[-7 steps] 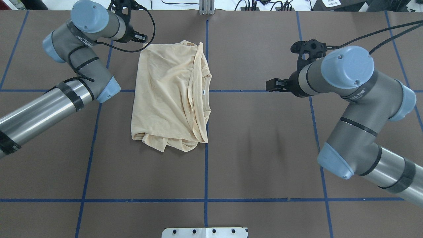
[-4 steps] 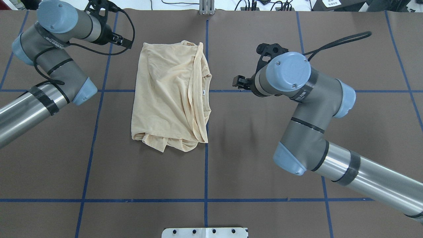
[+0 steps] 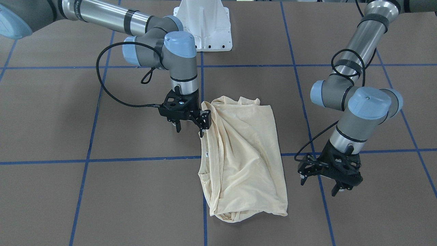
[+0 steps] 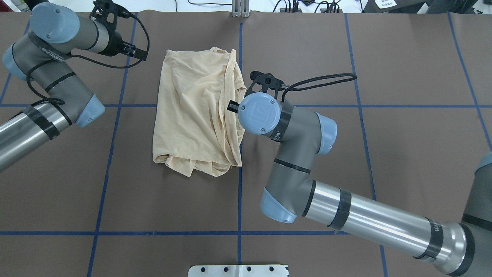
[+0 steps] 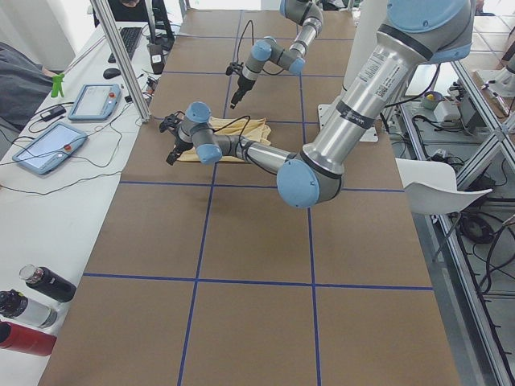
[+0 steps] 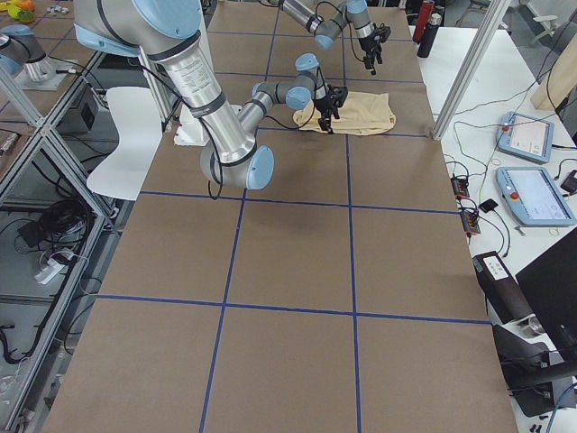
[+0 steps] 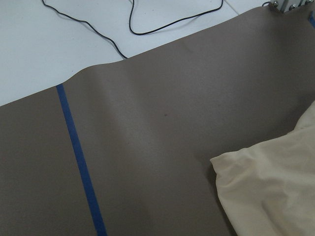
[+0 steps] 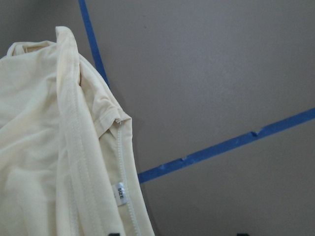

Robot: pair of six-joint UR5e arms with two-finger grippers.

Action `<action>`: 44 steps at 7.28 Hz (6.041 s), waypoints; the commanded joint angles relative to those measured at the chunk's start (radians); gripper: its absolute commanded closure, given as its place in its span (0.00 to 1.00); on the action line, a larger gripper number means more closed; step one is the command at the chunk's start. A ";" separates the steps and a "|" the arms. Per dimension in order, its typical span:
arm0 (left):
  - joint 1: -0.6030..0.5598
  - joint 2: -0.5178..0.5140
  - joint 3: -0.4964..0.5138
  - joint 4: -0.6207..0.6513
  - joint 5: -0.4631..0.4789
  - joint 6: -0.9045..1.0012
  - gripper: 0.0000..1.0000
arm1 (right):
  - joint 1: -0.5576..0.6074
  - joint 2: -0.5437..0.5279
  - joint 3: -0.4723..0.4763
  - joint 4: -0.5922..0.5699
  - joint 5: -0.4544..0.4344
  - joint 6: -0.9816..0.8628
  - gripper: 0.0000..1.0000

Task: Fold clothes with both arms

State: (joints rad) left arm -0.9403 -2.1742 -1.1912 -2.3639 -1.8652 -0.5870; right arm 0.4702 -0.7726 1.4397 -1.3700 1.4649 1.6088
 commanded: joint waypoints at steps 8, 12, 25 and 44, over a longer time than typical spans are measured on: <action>0.001 0.001 -0.002 0.000 0.000 -0.007 0.00 | -0.058 0.033 -0.093 0.006 -0.055 -0.007 0.46; 0.001 0.001 -0.001 -0.003 0.000 -0.008 0.00 | -0.064 0.058 -0.125 0.031 -0.061 -0.006 0.78; 0.006 0.007 -0.005 -0.023 0.000 -0.014 0.00 | -0.107 -0.292 0.289 0.034 -0.060 -0.116 0.01; 0.008 0.013 -0.005 -0.025 0.000 -0.028 0.00 | -0.151 -0.508 0.459 0.101 -0.058 -0.142 1.00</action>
State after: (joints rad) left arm -0.9327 -2.1614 -1.1965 -2.3884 -1.8653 -0.6150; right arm 0.3217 -1.2447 1.8876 -1.2691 1.4120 1.4586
